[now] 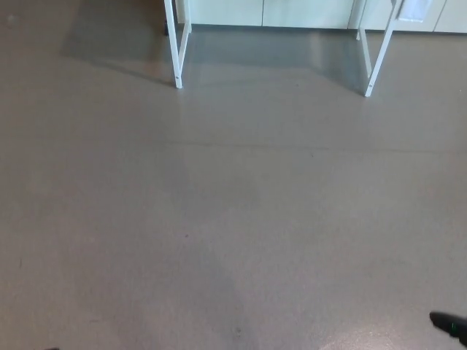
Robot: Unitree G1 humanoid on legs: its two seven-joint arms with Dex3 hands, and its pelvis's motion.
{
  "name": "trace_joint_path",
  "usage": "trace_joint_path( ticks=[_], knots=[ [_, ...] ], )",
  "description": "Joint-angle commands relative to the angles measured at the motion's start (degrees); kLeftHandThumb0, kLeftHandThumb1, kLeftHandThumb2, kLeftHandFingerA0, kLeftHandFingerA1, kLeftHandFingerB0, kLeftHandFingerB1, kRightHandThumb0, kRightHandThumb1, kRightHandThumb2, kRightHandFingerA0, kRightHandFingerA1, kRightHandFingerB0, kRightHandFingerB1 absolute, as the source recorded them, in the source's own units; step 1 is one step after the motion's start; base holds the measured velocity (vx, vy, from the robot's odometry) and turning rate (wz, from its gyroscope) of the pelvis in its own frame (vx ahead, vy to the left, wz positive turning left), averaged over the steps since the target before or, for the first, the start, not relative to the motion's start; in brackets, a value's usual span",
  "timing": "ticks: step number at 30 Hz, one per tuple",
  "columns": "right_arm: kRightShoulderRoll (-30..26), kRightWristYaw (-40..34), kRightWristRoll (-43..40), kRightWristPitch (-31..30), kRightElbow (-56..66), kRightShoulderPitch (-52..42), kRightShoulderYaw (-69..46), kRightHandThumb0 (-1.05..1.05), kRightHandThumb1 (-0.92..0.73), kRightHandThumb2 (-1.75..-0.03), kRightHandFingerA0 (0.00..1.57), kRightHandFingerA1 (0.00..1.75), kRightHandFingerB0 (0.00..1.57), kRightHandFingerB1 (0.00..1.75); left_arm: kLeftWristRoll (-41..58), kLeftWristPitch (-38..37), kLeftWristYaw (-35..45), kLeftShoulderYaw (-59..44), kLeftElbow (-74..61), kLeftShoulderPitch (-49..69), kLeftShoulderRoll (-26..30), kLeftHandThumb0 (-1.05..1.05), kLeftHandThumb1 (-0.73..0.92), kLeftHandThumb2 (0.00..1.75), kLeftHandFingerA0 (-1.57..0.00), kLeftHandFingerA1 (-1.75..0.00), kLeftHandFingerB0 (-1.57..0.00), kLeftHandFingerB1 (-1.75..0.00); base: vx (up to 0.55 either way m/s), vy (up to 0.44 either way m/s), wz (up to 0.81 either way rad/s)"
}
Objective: The robot walks towards a desk on which an eraser is kept on the left hand side and a container is kept on the right hand side. The robot picks up the eraser using its left hand and places it in the container.
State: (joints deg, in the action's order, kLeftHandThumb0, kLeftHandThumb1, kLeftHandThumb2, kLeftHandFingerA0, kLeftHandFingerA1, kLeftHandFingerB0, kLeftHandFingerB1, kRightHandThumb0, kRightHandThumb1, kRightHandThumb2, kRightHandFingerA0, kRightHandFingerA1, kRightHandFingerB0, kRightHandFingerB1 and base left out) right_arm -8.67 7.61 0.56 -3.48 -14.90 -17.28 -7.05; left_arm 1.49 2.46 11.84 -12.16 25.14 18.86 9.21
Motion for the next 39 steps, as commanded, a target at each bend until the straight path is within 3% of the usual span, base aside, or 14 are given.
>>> trace_joint_path(
  ticks=[1,15,16,17,21,34,39],
  knots=[
    [0.5,5.8,-10.7,-2.6,10.5,-3.4,-4.5,-0.13,-0.42,-0.87,0.47,0.64,0.22,0.53,13.1,0.2,9.9,-4.9,-8.3,3.9,-0.9,-0.21,0.66,0.6,-0.43,-0.36,-0.38,-0.33,0.0,0.0,0.0],
    [0.6,7.3,-9.7,-2.4,11.1,-7.0,-3.5,-0.13,-0.43,-0.88,0.48,0.64,0.22,0.53,13.1,1.7,9.6,-1.8,-15.8,6.2,-5.0,-0.22,0.63,0.59,-0.45,-0.36,-0.39,-0.33,0.0,0.0,0.0],
    [0.9,7.4,-9.7,-2.0,11.3,-7.4,-3.2,-0.15,-0.61,-0.57,0.57,0.5,0.33,0.41,12.5,0.4,10.2,-1.2,-14.8,6.5,-4.8,-0.22,0.64,0.59,-0.45,-0.36,-0.37,-0.33,0.0,0.0,0.0],
    [0.9,7.2,-9.7,-2.5,11.6,-7.4,-3.3,-0.13,-0.42,-0.88,0.49,0.64,0.23,0.53,11.9,-0.4,9.8,-0.8,-13.9,6.4,-5.1,-0.21,0.64,0.59,-0.45,-0.37,-0.37,-0.33,0.0,0.0,0.0],
    [0.8,7.0,-9.8,-3.3,12.2,-7.2,-3.6,-0.12,-0.43,-0.88,0.46,0.63,0.22,0.53,7.5,-3.5,7.4,0.9,-9.2,6.4,-3.7,-0.24,0.64,0.59,-0.48,-0.37,-0.39,-0.33,0.0,0.0,0.0],
    [-0.1,7.1,-8.2,-2.2,11.8,-7.1,-2.5,-0.14,-0.42,-0.87,0.46,0.63,0.22,0.52,7.2,-9.5,8.4,0.5,-4.7,7.2,-1.1,-0.26,0.63,0.59,-0.47,-0.36,-0.39,-0.33,0.0,0.005,0.07],
    [-0.1,7.3,-8.5,-2.5,12.0,-7.2,-2.5,-0.14,-0.41,-0.87,0.49,0.64,0.23,0.53,7.2,-8.6,8.0,0.8,-5.9,7.6,-1.1,-0.27,0.63,0.59,-0.47,-0.36,-0.38,-0.33,0.03,0.129,-0.06]
  ],
)
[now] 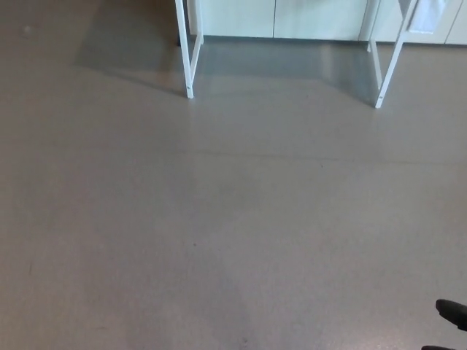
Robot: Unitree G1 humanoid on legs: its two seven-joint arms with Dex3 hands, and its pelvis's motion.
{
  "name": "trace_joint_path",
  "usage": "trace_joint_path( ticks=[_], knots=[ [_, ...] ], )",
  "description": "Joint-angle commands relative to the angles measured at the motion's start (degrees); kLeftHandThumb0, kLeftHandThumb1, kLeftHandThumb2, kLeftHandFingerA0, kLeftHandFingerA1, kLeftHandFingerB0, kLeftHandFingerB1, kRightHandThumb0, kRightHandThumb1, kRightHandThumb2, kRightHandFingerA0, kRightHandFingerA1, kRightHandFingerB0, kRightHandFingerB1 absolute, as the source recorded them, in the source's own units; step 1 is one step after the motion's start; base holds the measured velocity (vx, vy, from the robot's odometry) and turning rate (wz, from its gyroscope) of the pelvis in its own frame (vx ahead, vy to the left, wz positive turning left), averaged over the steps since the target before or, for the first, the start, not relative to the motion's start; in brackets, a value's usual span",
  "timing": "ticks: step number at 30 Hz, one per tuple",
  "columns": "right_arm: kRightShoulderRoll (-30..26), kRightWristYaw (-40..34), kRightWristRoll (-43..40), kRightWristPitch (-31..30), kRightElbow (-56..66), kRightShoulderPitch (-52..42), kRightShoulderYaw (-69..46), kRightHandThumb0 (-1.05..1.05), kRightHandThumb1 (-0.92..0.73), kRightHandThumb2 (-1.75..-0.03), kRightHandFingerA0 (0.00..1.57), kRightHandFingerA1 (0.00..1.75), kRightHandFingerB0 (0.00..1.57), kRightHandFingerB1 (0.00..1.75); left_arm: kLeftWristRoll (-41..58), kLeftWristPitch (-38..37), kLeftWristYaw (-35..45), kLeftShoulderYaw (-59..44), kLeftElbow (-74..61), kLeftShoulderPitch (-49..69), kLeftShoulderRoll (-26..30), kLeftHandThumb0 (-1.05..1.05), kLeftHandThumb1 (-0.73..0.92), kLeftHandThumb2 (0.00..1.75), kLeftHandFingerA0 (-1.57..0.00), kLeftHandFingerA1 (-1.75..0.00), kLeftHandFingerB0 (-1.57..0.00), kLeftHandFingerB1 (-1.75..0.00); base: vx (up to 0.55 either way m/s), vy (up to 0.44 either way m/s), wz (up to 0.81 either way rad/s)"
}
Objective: The robot walks towards a desk on which an eraser is kept on the left hand side and a container is kept on the right hand side. The robot picks up the eraser using its left hand and places it in the container.
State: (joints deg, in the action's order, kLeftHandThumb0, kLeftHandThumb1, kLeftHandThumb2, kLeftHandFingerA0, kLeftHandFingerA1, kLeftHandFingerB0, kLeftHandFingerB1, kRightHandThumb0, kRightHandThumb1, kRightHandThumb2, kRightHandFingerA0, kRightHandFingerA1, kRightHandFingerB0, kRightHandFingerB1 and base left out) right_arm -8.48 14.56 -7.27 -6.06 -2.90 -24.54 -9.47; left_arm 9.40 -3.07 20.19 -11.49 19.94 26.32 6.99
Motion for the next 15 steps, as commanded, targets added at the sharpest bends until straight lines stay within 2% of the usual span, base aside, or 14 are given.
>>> trace_joint_path(
  ticks=[1,4,7,11,15],
  knots=[
    [-0.3,0.2,-0.6,0.2,0.0,0.0,0.0,-0.15,-0.41,-0.86,0.49,0.64,0.23,0.53,-0.8,-3.1,-0.4,0.1,-0.5,0.1,1.2,-0.28,0.62,0.59,-0.46,-0.36,-0.38,-0.33,0.12,0.333,-0.26],
    [-0.2,0.4,-0.4,0.4,-0.1,-0.4,0.1,-0.14,-0.41,-0.87,0.49,0.64,0.23,0.53,-0.7,-3.6,-0.2,0.2,-0.2,0.4,1.2,-0.25,0.63,0.59,-0.46,-0.36,-0.38,-0.33,0.23,0.471,-0.49],
    [-0.2,0.5,-0.4,0.3,-0.3,-0.4,0.1,-0.14,-0.41,-0.87,0.48,0.63,0.23,0.53,-0.2,-3.9,-0.1,0.2,0.3,0.4,1.2,-0.24,0.64,0.59,-0.47,-0.36,-0.39,-0.33,0.17,0.271,0.06],
    [-0.5,0.9,-0.2,0.6,-0.6,-0.5,0.3,-0.15,-0.41,-0.87,0.47,0.64,0.22,0.53,-0.6,-3.9,-0.4,0.6,0.7,0.3,1.4,-0.25,0.63,0.59,-0.47,-0.36,-0.39,-0.33,0.14,0.079,0.05],
    [-0.6,0.9,0.0,0.6,-0.7,-0.8,0.4,-0.14,-0.42,-0.86,0.47,0.63,0.23,0.53,-0.5,-4.9,0.0,0.7,1.6,0.5,1.4,-0.25,0.64,0.59,-0.47,-0.37,-0.39,-0.33,0.15,-0.07,0.11]
  ],
)
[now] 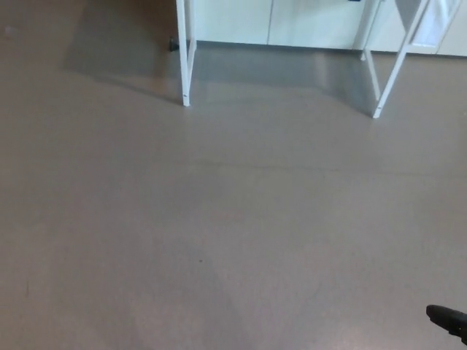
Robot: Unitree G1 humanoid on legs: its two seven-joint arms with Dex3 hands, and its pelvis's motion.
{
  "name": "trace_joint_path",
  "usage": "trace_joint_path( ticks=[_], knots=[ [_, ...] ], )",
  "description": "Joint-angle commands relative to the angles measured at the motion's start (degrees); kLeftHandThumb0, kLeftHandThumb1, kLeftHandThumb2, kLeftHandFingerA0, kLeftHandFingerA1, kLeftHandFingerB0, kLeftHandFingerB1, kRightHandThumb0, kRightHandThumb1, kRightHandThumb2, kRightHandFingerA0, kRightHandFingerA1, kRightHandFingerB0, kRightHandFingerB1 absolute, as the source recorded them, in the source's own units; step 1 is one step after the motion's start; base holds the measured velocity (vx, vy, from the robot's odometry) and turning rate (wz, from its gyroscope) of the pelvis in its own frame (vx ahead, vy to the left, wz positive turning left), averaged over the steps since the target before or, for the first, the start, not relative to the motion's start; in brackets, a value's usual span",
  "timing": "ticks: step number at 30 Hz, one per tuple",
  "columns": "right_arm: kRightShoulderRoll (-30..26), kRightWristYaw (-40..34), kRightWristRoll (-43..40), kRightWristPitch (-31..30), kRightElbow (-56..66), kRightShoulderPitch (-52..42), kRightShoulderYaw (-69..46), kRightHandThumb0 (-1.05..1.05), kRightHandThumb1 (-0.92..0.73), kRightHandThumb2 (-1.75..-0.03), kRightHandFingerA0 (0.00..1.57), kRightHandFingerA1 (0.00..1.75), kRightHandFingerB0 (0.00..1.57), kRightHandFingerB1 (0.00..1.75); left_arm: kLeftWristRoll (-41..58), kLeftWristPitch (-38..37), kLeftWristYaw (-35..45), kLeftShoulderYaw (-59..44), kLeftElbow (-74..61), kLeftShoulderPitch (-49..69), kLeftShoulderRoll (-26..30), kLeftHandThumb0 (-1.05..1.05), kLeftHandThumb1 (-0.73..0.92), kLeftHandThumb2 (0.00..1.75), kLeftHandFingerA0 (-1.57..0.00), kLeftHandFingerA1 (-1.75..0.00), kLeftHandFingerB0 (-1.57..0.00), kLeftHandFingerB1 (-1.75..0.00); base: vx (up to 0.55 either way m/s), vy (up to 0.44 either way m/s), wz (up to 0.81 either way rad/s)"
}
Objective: The robot walks towards a desk on which an eraser is kept on the left hand side and a container is kept on the right hand side. The robot picks up the eraser using its left hand and places it in the container.
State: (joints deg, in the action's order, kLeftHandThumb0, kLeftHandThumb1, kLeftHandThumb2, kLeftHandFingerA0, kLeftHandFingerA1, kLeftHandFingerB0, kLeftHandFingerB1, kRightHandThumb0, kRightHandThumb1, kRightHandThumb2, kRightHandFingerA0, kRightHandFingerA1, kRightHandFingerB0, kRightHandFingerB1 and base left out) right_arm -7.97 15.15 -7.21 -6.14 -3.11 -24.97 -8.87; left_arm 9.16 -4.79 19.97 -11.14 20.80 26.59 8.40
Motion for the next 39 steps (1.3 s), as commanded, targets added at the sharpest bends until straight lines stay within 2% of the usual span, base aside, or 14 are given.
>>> trace_joint_path(
  ticks=[1,13,24,29,39],
  knots=[
    [-1.1,0.4,0.0,0.7,-0.6,-0.4,-0.2,-0.15,-0.42,-0.87,0.46,0.63,0.23,0.53,-0.1,-3.2,0.3,0.3,0.9,0.2,0.0,-0.24,0.63,0.59,-0.47,-0.37,-0.39,-0.33,0.13,-0.163,0.03],
    [-1.8,0.8,0.0,0.7,-0.7,-0.5,0.9,-0.15,-0.43,-0.87,0.46,0.63,0.2,0.52,-0.6,-5.2,0.2,0.5,2.3,0.9,-0.1,-0.29,0.61,0.59,-0.49,-0.37,-0.39,-0.33,0.23,-0.146,0.05],
    [-1.9,0.1,0.9,1.3,-2.0,0.9,1.6,-0.15,-0.43,-0.88,0.47,0.64,0.2,0.53,-1.3,-6.7,0.0,1.1,3.8,0.1,0.5,-0.28,0.62,0.59,-0.49,-0.38,-0.4,-0.34,0.22,0.137,-0.07],
    [-2.2,-0.1,1.2,1.0,-2.2,2.1,1.6,-0.15,-0.42,-0.87,0.47,0.64,0.21,0.53,-2.4,-7.6,-1.5,1.5,4.8,-1.1,0.7,-0.29,0.61,0.59,-0.54,-0.39,-0.44,-0.35,0.17,0.019,0.08],
    [-2.3,0.5,1.0,1.1,-2.1,2.0,2.4,-0.15,-0.43,-0.88,0.48,0.65,0.21,0.53,-2.6,-8.4,-1.6,1.5,5.1,-0.3,1.2,-0.28,0.62,0.59,-0.56,-0.39,-0.47,-0.35,0.22,-0.221,0.02]
  ],
)
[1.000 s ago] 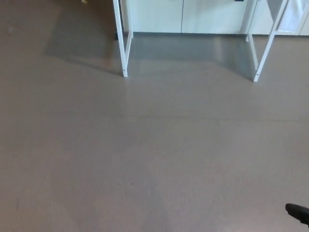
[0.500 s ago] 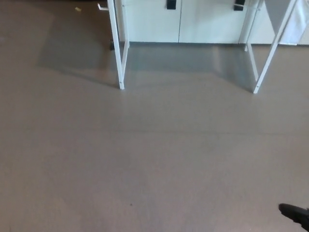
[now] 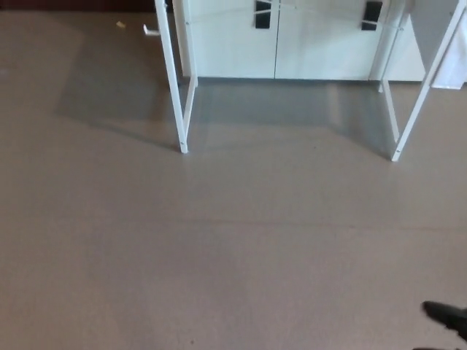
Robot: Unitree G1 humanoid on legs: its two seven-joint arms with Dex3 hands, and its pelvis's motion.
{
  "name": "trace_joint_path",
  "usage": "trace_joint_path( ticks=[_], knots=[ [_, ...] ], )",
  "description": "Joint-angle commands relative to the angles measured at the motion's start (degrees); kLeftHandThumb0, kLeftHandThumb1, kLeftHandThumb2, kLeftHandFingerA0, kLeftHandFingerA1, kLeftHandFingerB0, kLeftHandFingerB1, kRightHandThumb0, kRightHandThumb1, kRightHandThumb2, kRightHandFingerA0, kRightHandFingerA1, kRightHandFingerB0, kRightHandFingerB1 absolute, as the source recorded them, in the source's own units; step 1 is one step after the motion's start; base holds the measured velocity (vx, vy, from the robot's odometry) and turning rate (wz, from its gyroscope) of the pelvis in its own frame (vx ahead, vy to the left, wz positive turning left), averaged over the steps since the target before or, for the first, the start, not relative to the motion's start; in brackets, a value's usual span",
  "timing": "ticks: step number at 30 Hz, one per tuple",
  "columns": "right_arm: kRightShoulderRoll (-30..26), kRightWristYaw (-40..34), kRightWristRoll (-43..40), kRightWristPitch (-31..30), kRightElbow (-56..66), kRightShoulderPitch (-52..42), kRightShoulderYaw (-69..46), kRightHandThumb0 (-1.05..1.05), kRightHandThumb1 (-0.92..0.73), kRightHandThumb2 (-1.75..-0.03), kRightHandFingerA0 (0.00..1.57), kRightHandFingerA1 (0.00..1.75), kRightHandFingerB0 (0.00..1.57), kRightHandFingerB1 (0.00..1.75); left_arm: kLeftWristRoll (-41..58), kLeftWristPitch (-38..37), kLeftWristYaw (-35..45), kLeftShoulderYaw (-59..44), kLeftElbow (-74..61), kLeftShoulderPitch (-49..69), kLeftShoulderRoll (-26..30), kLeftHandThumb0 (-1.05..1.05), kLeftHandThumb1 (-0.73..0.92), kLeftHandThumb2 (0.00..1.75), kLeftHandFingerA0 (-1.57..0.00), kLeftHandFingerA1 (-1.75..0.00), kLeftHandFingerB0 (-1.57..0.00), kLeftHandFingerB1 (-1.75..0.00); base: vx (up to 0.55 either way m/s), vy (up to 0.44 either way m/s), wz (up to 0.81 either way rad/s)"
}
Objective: The robot walks towards a desk on which an eraser is kept on the left hand side and a container is kept on the right hand side. The robot picks up the eraser using its left hand and places it in the container.
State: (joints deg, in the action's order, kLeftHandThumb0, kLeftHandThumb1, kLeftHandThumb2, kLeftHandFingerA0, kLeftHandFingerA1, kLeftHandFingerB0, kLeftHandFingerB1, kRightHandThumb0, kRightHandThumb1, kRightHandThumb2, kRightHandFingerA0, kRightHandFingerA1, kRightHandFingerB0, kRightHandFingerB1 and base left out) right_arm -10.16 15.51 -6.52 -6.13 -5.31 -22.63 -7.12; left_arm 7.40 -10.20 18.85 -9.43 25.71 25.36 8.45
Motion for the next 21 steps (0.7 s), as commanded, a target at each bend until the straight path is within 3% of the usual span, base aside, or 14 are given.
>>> trace_joint_path(
  ticks=[1,2,3,5,6,11,12,13,14,17,18,19,20,21],
  knots=[
    [-0.2,0.0,0.6,1.2,-0.1,-0.1,0.9,-0.16,-0.43,-0.88,0.49,0.65,0.21,0.53,-0.8,-3.1,-0.6,-0.4,0.3,1.0,1.1,-0.28,0.62,0.59,-0.57,-0.39,-0.48,-0.36,0.2,-0.145,0.08],
    [-0.4,-0.1,1.0,1.3,0.0,-0.2,1.2,-0.16,-0.43,-0.88,0.49,0.65,0.22,0.53,-0.8,-3.5,-0.6,-0.5,0.7,0.9,1.0,-0.28,0.61,0.59,-0.58,-0.4,-0.48,-0.36,0.2,-0.129,-0.04],
    [-0.4,-0.5,1.4,1.2,0.3,-0.5,1.4,-0.19,-0.61,-0.57,0.58,0.51,0.33,0.41,-0.9,-4.1,-0.6,-0.5,1.3,1.1,1.1,-0.29,0.62,0.59,-0.57,-0.39,-0.48,-0.36,0.16,-0.099,-0.05],
    [-0.5,-0.7,1.7,1.1,0.6,-1.2,1.7,-0.19,-0.61,-0.57,0.58,0.51,0.33,0.41,-1.2,-4.7,-0.6,-0.4,1.6,1.8,1.2,-0.29,0.63,0.59,-0.57,-0.39,-0.47,-0.35,0.16,-0.047,-0.03],
    [-0.5,-0.6,1.8,1.5,0.6,-1.6,1.8,-0.16,-0.42,-0.87,0.51,0.65,0.22,0.53,-1.3,-4.5,-0.5,-0.3,1.0,2.5,1.2,-0.29,0.63,0.59,-0.58,-0.39,-0.46,-0.35,0.16,-0.012,-0.08],
    [-0.5,-0.4,2.2,2.9,-0.3,-2.8,2.4,-0.15,-0.43,-0.88,0.48,0.65,0.2,0.53,-1.6,-6.0,-0.4,-0.2,1.6,4.3,1.5,-0.29,0.62,0.59,-0.58,-0.39,-0.45,-0.35,0.21,0.093,-0.03],
    [-0.4,-0.2,2.1,2.9,-0.4,-2.8,2.4,-0.15,-0.43,-0.88,0.48,0.65,0.2,0.53,-1.7,-6.2,-0.3,-0.1,1.6,4.5,1.6,-0.29,0.62,0.59,-0.58,-0.39,-0.45,-0.35,0.23,0.182,0.0],
    [-0.4,-0.2,2.1,2.8,-0.6,-2.7,2.4,-0.17,-0.61,-0.57,0.58,0.52,0.31,0.42,-2.0,-6.7,-0.6,0.1,2.1,4.3,1.7,-0.3,0.62,0.59,-0.57,-0.39,-0.45,-0.35,0.21,0.164,-0.21],
    [-0.3,-0.1,1.9,2.6,-0.5,-2.6,2.3,-0.16,-0.43,-0.88,0.5,0.66,0.21,0.53,-1.7,-6.5,-0.3,0.2,1.8,4.4,1.8,-0.3,0.63,0.59,-0.56,-0.39,-0.45,-0.35,0.21,0.158,-0.03],
    [-0.2,-0.1,2.0,2.9,-0.7,-2.5,2.4,-0.16,-0.43,-0.87,0.51,0.66,0.21,0.53,-3.0,-7.4,-1.9,0.4,2.2,4.3,1.9,-0.32,0.6,0.58,-0.57,-0.39,-0.46,-0.35,0.16,-0.011,0.11],
    [-0.2,-0.3,2.2,2.9,-0.8,-2.5,2.5,-0.18,-0.6,-0.58,0.58,0.52,0.31,0.41,-3.1,-7.5,-2.0,0.4,2.7,4.1,2.0,-0.32,0.6,0.58,-0.57,-0.38,-0.46,-0.35,0.15,-0.087,0.07],
    [-0.3,-0.2,2.1,2.9,-0.6,-2.6,2.5,-0.16,-0.43,-0.88,0.5,0.66,0.21,0.53,-3.3,-7.7,-2.1,0.5,2.9,4.0,2.1,-0.32,0.6,0.58,-0.57,-0.38,-0.46,-0.35,0.17,-0.113,0.07],
    [-0.4,-0.1,2.3,3.0,-0.6,-2.5,2.6,-0.2,-0.61,-0.57,0.57,0.53,0.31,0.42,-3.3,-8.0,-2.2,0.4,3.0,3.9,2.0,-0.32,0.59,0.58,-0.58,-0.38,-0.46,-0.35,0.13,-0.108,0.09],
    [-0.4,-0.1,2.3,3.1,-0.5,-2.5,2.6,-0.19,-0.61,-0.57,0.58,0.52,0.31,0.42,-3.4,-8.0,-2.3,0.4,3.1,3.8,2.0,-0.33,0.58,0.58,-0.58,-0.38,-0.47,-0.35,0.12,-0.117,0.1]
  ],
)
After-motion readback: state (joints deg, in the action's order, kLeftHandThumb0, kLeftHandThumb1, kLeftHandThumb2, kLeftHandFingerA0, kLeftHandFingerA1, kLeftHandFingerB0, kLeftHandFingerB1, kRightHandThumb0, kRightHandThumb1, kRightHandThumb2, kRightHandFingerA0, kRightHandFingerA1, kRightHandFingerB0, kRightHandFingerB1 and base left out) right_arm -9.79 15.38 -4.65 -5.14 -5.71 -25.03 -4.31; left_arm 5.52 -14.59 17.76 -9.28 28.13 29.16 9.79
